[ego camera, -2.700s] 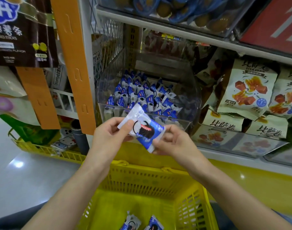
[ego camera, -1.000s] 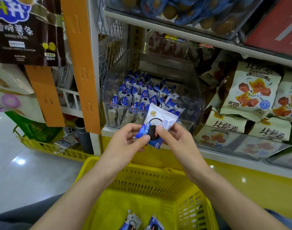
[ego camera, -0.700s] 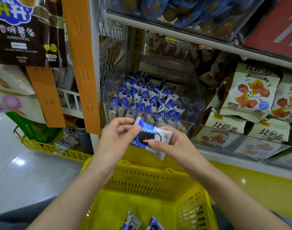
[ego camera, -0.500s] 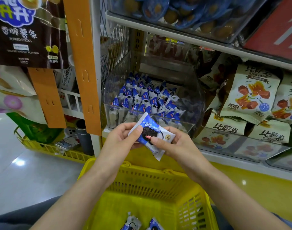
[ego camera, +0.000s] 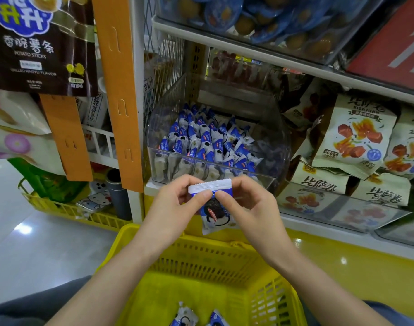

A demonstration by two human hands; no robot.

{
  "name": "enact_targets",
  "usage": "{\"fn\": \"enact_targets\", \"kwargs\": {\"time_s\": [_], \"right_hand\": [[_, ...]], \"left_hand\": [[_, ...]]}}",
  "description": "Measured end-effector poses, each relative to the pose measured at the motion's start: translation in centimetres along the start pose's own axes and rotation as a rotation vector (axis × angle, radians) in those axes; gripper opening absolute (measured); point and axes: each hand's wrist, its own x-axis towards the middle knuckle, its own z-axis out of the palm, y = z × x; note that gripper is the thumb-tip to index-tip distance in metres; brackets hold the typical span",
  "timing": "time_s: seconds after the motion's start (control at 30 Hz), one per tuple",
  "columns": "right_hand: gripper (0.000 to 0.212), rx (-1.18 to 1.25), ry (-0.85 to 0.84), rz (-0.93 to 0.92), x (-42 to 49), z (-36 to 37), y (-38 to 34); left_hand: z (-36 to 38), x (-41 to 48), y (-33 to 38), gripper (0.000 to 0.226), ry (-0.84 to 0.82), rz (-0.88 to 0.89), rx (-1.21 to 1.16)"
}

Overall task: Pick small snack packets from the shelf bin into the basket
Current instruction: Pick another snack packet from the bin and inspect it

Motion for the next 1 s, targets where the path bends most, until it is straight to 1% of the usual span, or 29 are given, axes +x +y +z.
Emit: {"fn": "enact_targets", "kwargs": {"time_s": [0.07,0.17,0.27,0.33,0.37,0.47,0.57,0.7,0.73,0.77,0.8,0.87,0.9,0.93,1.0], "right_hand": [[0.013,0.020,-0.029,0.019,0.0,0.1,-0.1],[0.025,0.017,-0.082,0.090,0.0,0.3,0.0],[0.025,0.039,-0.043,0.104,0.0,0.5,0.0],[0.024,0.108,0.027,0.126,0.1,0.6,0.0],[0.024,0.132,0.064,0.133,0.1,0.6,0.0],[0.022,0.134,0.099,0.137,0.1,0.8,0.0],[0.016,0.098,0.048,0.093,0.4,0.9,-0.5],[0.017,-0.011,-0.066,-0.015,2.5,0.1,-2.1],[0.016,-0.040,-0.064,-0.025,3.6,-0.3,-2.3],[0.013,-0.053,-0.023,-0.021,5.0,-0.7,-2.4],[0.012,-0.065,0.055,-0.009,7.0,-1.2,-2.1],[0.010,-0.129,0.250,0.048,11.7,-2.0,-1.4],[0.012,-0.188,0.308,0.099,14.1,-2.4,-0.9],[0.019,-0.280,0.325,0.167,16.3,-2.6,-0.3],[0.034,-0.534,0.252,0.368,19.5,-3.1,1.5]], "left_hand": [[0.0,0.1,0.1,0.003,0.045,-0.016,-0.035],[-0.1,0.1,0.4,0.007,0.125,-0.027,-0.140],[-0.2,0.2,0.6,0.012,0.172,-0.068,-0.257],[-0.1,0.1,0.6,0.020,0.170,-0.140,-0.326],[0.1,0.0,0.6,0.023,0.151,-0.171,-0.324],[0.5,-0.3,0.6,0.018,0.051,-0.201,-0.254],[0.1,-0.1,0.9,0.015,0.030,-0.143,-0.238],[-1.2,1.1,1.9,0.022,0.097,-0.021,-0.218],[-1.5,1.5,2.1,0.024,0.124,-0.014,-0.237],[-1.9,1.8,2.3,0.026,0.149,-0.011,-0.262],[-2.1,2.2,2.4,0.027,0.171,-0.010,-0.282],[-2.8,2.8,2.6,0.021,0.190,0.004,-0.286],[-3.0,3.0,2.7,0.016,0.191,0.019,-0.283],[-3.3,3.2,2.8,0.014,0.191,0.034,-0.281],[-3.8,3.5,3.0,0.013,0.192,0.050,-0.287]]}}
